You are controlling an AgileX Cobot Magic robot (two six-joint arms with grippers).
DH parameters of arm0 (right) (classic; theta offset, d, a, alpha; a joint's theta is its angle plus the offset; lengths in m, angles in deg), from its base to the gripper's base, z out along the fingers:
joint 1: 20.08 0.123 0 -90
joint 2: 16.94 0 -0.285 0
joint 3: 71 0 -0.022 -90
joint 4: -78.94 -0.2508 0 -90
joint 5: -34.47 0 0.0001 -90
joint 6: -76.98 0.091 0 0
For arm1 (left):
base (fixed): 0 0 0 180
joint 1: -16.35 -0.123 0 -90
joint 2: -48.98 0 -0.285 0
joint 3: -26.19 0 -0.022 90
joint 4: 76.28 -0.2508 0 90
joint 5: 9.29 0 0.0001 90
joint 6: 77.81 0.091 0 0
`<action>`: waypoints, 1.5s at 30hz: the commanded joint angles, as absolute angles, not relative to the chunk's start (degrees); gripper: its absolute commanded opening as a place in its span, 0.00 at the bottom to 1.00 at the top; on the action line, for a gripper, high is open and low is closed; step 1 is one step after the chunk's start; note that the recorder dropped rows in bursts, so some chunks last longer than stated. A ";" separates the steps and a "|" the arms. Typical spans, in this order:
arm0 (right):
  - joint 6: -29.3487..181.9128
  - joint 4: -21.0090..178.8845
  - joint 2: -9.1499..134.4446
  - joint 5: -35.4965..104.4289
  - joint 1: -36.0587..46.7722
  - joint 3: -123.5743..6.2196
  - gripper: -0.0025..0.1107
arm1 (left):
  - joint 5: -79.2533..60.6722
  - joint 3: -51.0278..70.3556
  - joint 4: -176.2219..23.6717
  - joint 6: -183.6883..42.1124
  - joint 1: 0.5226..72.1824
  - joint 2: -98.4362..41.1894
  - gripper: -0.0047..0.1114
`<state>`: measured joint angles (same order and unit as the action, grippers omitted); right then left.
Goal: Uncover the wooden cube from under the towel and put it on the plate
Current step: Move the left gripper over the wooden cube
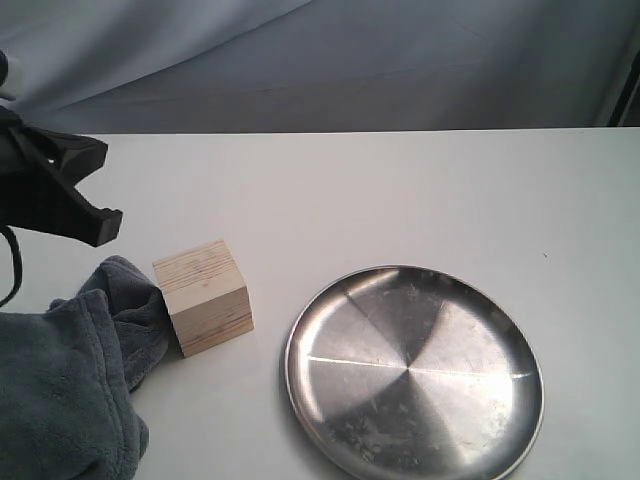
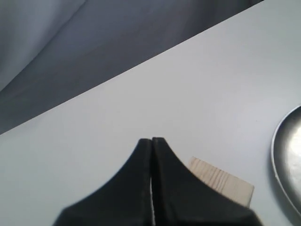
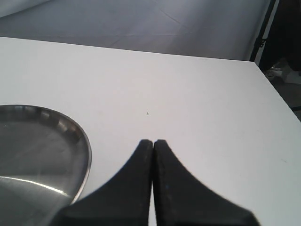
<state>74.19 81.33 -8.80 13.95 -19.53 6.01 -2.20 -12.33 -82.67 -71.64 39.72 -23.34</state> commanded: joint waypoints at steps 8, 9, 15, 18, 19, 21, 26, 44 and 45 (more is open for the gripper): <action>74.00 81.06 -9.15 14.48 -19.42 6.22 0.02 | 1.64 -12.06 -82.46 -65.79 51.15 -23.07 0.04; 74.00 81.06 -9.15 14.48 -19.42 6.22 0.02 | 1.64 -12.06 -82.46 -65.79 51.69 -23.07 0.04; 74.00 81.06 -9.15 14.48 -19.42 6.22 0.02 | 0.46 -12.17 -82.46 -65.79 51.68 -23.07 0.04; 74.00 81.06 -9.15 14.48 -19.42 6.22 0.02 | -0.44 -12.17 -81.07 -65.79 51.68 -23.07 0.04; 74.00 81.06 -9.15 14.48 -19.42 6.22 0.02 | -0.51 -12.17 -81.07 -65.79 51.68 -23.07 0.04; 74.00 81.06 -9.15 14.48 -19.42 6.22 0.02 | -0.51 -12.17 -81.07 -65.79 51.68 -23.07 0.04; 74.00 81.06 -9.15 14.48 -19.42 6.22 0.02 | -0.51 -12.17 -81.07 -65.79 51.68 -23.07 0.04; 74.00 81.06 -9.15 14.48 -19.42 6.22 0.02 | 1.11 -12.06 -94.68 -87.30 51.68 -25.75 0.04; 74.00 81.06 -9.15 14.48 -19.42 6.22 0.02 | 1.53 -12.05 -95.83 -88.28 51.68 -26.30 0.04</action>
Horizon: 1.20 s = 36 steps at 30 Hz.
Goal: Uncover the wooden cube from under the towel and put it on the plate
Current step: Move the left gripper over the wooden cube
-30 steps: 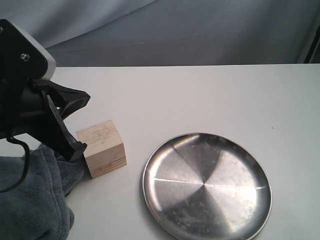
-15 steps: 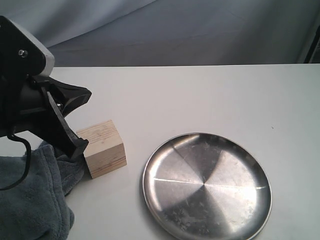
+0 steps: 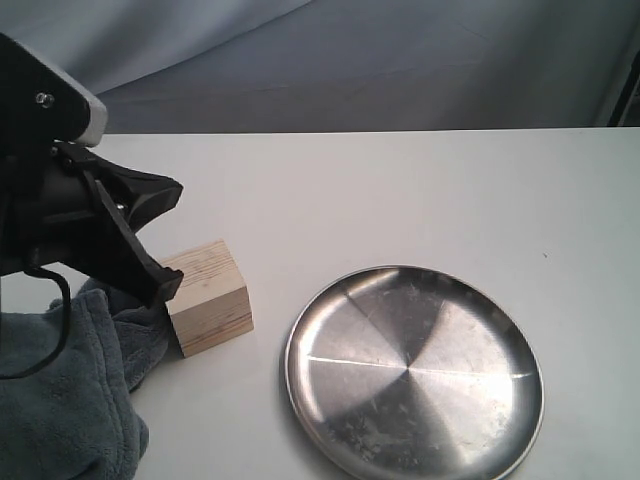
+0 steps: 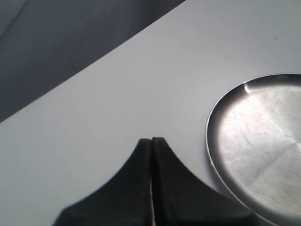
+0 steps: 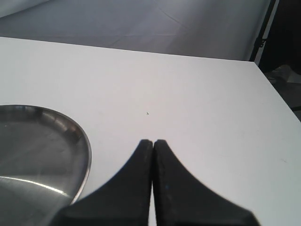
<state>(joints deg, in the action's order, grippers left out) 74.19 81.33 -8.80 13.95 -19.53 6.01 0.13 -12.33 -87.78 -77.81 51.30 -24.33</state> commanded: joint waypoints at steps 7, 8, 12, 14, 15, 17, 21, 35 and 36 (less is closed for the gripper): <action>74.00 81.06 -9.15 14.48 -19.42 6.22 0.02 | 4.26 -11.21 -84.10 -77.08 51.68 -29.47 0.04; 74.00 81.06 -9.15 14.48 -19.42 6.22 0.02 | 6.63 -10.18 -83.49 -75.43 51.68 -29.83 0.04; 74.00 81.06 -9.15 14.48 -19.42 6.22 0.02 | 13.91 -5.59 -83.48 -74.91 51.58 -31.25 0.04; 74.00 81.06 -9.15 14.48 -19.42 6.22 0.02 | 16.29 -4.00 -84.62 -74.91 51.58 -31.94 0.04; 74.00 81.06 -9.15 14.48 -19.42 6.22 0.02 | 17.77 -3.24 -85.76 -74.91 51.58 -32.44 0.04; 74.00 81.06 -9.15 14.48 -19.42 6.22 0.02 | 21.57 -1.46 -88.77 -75.51 51.42 -33.40 0.04; 74.00 81.06 -9.15 14.48 -19.42 6.22 0.02 | 28.68 3.86 -92.26 -78.37 47.05 -35.51 0.04; 74.00 81.06 -9.15 14.48 -19.42 6.22 0.02 | 34.36 9.54 -68.57 -45.56 39.31 -45.25 0.21; 74.00 81.06 -9.15 14.48 -19.42 6.22 0.02 | 34.41 9.54 -68.76 -45.58 39.31 -45.74 0.29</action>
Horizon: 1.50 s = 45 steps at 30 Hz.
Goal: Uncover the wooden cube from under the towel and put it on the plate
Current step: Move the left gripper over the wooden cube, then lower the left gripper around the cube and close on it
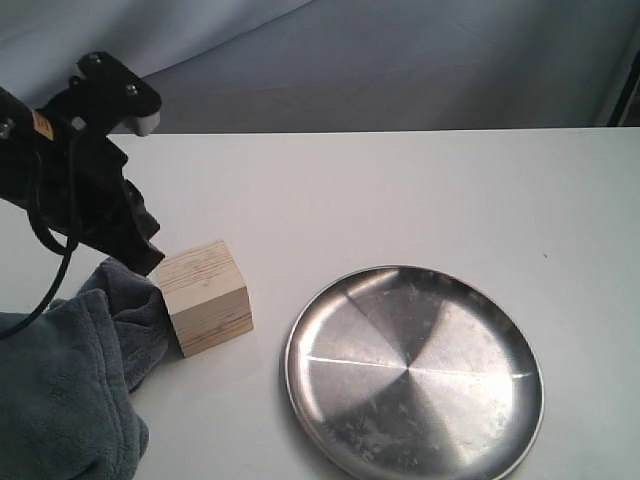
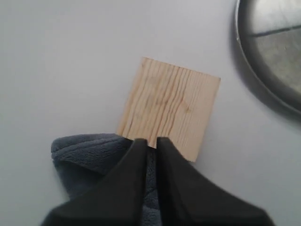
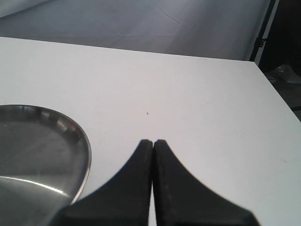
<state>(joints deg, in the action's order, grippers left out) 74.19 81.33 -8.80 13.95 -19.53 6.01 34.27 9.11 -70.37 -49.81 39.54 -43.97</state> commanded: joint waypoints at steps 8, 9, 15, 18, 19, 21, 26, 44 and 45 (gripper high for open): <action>74.00 81.06 -9.15 14.48 -19.42 6.22 0.02 | 32.49 9.54 -67.88 -43.88 39.31 -49.49 0.94; 74.00 81.06 -9.15 14.48 -19.42 6.22 0.02 | 32.59 9.54 -67.77 -43.19 39.31 -50.14 0.94; 74.00 81.06 -9.15 14.48 -19.42 6.22 0.02 | 31.96 9.54 -67.77 -37.32 39.31 -53.68 0.94; 74.00 81.06 -9.15 14.48 -19.42 6.22 0.02 | 30.20 9.54 -67.77 -35.25 39.31 -55.11 0.94; 74.00 81.06 -9.15 14.48 -19.42 6.22 0.02 | 29.37 9.54 -67.77 -35.25 39.31 -55.62 0.94; 74.00 81.06 -9.15 14.48 -19.42 6.22 0.02 | 27.94 9.54 -67.77 -33.90 39.31 -56.18 0.94; 74.00 81.06 -9.15 14.48 -19.42 6.22 0.02 | 26.50 9.54 -67.48 -32.53 39.31 -57.94 0.94; 74.00 81.06 -9.15 14.48 -19.42 6.22 0.02 | 22.34 9.54 -55.66 -24.74 39.31 -62.37 0.94; 74.00 81.06 -9.15 14.48 -19.42 6.22 0.02 | 22.34 9.54 -54.16 -23.72 39.31 -62.53 0.94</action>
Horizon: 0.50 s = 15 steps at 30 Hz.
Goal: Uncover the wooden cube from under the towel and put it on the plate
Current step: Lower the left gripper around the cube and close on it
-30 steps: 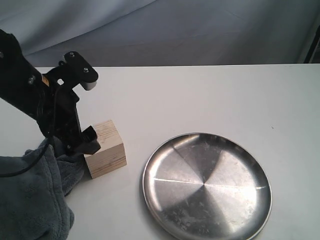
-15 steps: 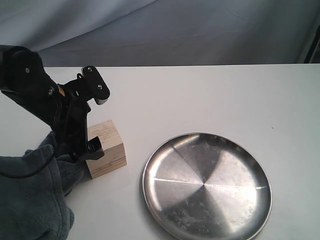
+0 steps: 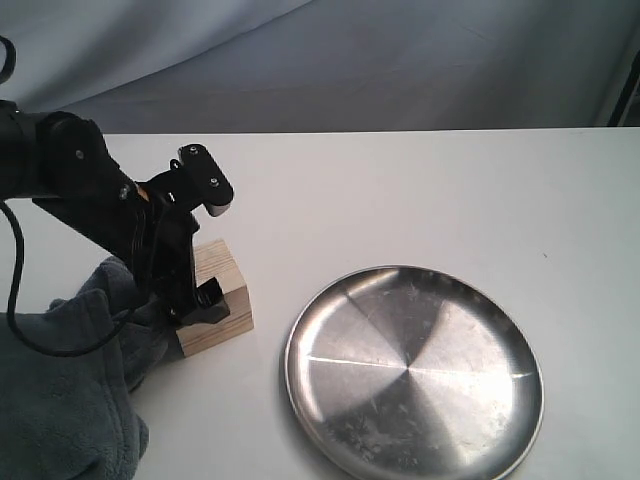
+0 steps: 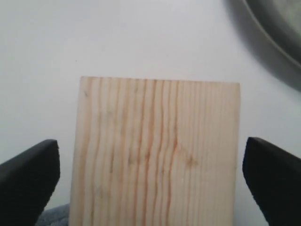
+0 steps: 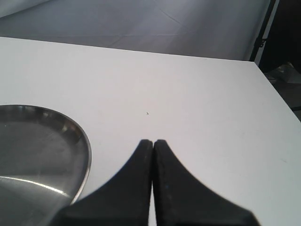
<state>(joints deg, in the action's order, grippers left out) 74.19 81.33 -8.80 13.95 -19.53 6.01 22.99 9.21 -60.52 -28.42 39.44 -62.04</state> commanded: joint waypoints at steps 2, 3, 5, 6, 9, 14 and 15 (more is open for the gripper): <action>74.00 81.06 -9.15 14.48 -19.42 6.22 0.02 | 22.63 9.54 -53.25 -22.88 39.31 -63.24 0.94; 74.00 81.06 -9.15 14.48 -19.42 6.22 0.02 | 22.63 9.54 -53.25 -22.88 39.31 -63.70 0.94; 74.00 81.06 -9.15 14.48 -19.42 6.22 0.02 | 22.52 9.54 -53.25 -22.37 39.31 -64.47 0.94; 74.00 81.06 -9.15 14.48 -19.42 6.22 0.02 | 22.27 9.54 -53.25 -22.21 39.31 -64.97 0.94; 74.00 81.06 -9.15 14.48 -19.42 6.22 0.02 | 21.95 9.54 -53.25 -22.21 39.31 -65.28 0.94; 74.00 81.06 -9.15 14.48 -19.42 6.22 0.02 | 21.97 9.54 -53.25 -22.45 39.31 -65.21 0.93; 74.00 81.06 -9.15 14.48 -19.42 6.22 0.02 | 21.97 9.54 -53.25 -22.45 39.31 -65.10 0.92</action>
